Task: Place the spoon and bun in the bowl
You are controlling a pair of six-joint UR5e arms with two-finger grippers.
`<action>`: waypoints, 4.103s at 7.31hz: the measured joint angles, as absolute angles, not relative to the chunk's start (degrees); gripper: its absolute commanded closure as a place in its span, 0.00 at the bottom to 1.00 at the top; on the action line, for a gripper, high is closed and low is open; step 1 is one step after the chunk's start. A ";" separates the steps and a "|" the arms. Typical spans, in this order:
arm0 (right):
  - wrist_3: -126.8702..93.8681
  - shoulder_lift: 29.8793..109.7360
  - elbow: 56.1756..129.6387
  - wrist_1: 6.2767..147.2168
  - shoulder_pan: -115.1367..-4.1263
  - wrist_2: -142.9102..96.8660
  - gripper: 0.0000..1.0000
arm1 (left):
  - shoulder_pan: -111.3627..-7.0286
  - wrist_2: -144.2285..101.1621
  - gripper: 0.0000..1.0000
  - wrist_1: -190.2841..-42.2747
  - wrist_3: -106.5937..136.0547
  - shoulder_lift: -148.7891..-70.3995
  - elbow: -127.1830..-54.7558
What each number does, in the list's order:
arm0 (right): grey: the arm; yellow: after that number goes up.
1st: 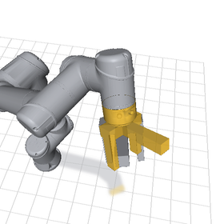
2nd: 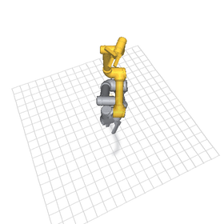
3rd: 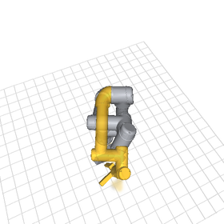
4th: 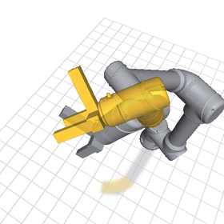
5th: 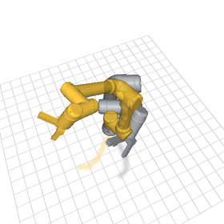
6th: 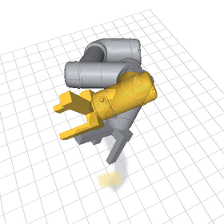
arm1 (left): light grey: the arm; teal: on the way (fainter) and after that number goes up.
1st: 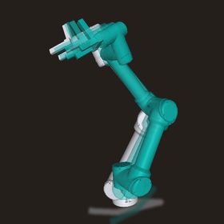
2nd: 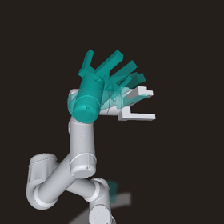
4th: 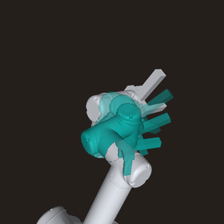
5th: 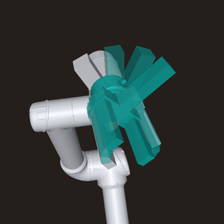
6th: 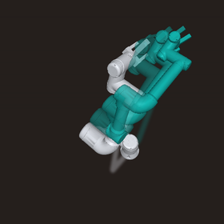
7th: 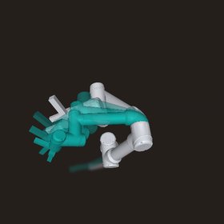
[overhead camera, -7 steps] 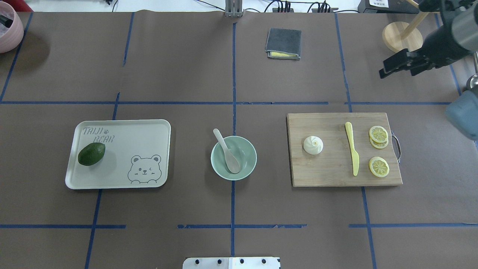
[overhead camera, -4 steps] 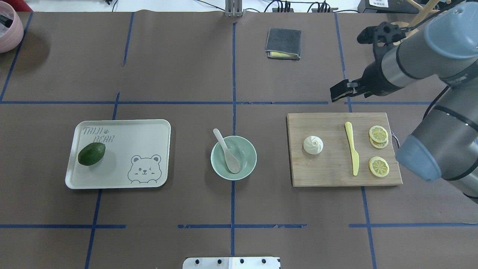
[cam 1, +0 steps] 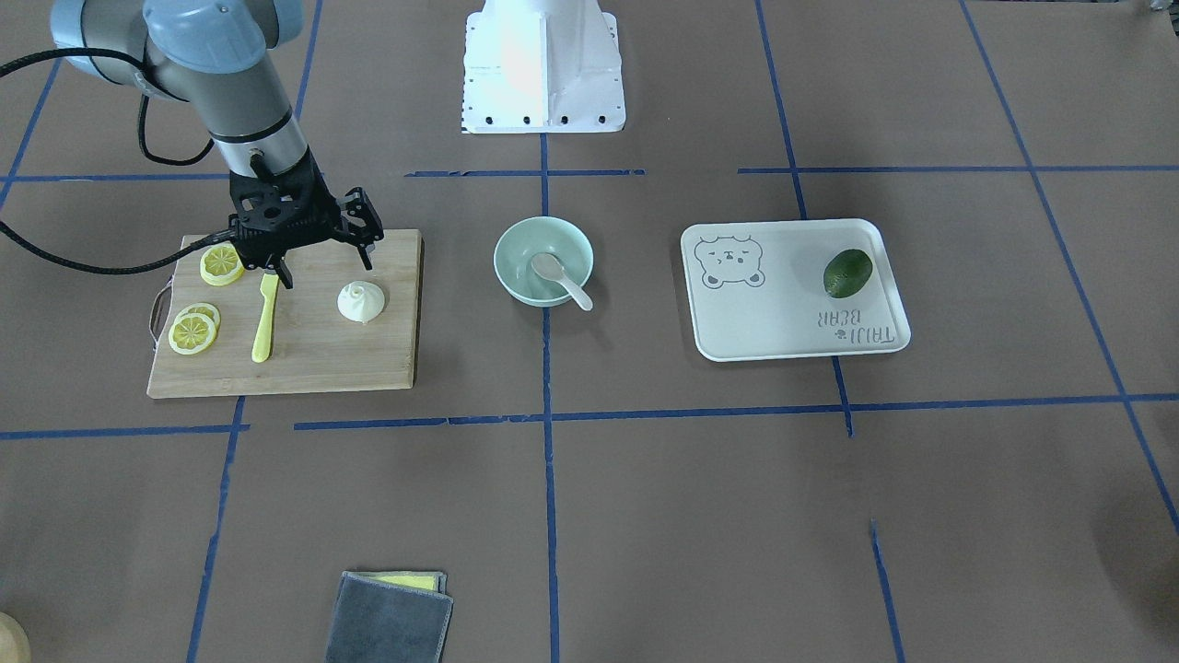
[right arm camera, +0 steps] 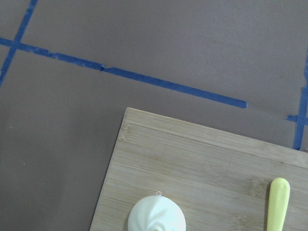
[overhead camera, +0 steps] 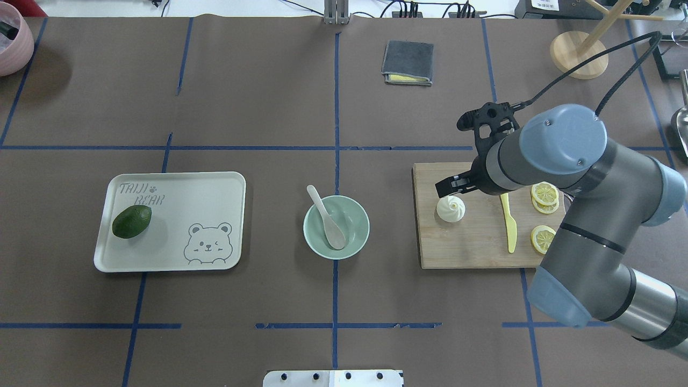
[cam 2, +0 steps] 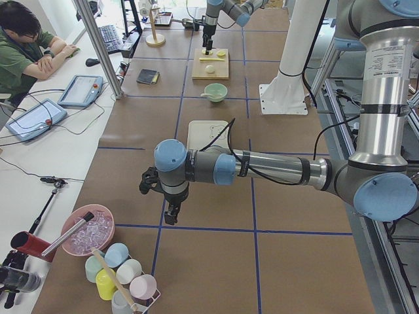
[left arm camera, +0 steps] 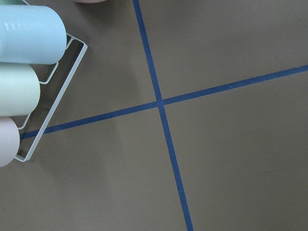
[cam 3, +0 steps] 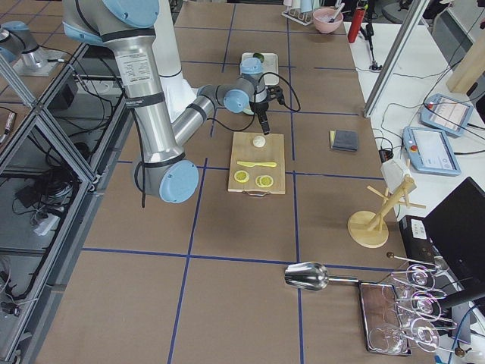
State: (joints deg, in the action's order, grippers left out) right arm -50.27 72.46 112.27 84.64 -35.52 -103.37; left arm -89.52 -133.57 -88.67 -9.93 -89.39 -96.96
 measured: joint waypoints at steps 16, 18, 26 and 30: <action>-64.18 55.26 105.29 85.58 -24.89 -97.94 0.40 | -89.47 -133.68 0.00 -88.76 -9.93 -89.64 -97.55; -66.88 52.52 101.95 85.62 -21.42 -94.53 0.00 | -89.47 -133.68 0.00 -88.77 -9.93 -89.65 -97.59; -24.48 63.64 110.32 100.88 -59.67 -124.51 0.00 | -89.50 -133.44 0.00 -88.12 -10.08 -89.11 -95.95; 2.64 85.82 107.09 96.33 -77.56 -128.22 0.00 | -89.52 -133.58 0.00 -88.01 -9.94 -88.84 -96.15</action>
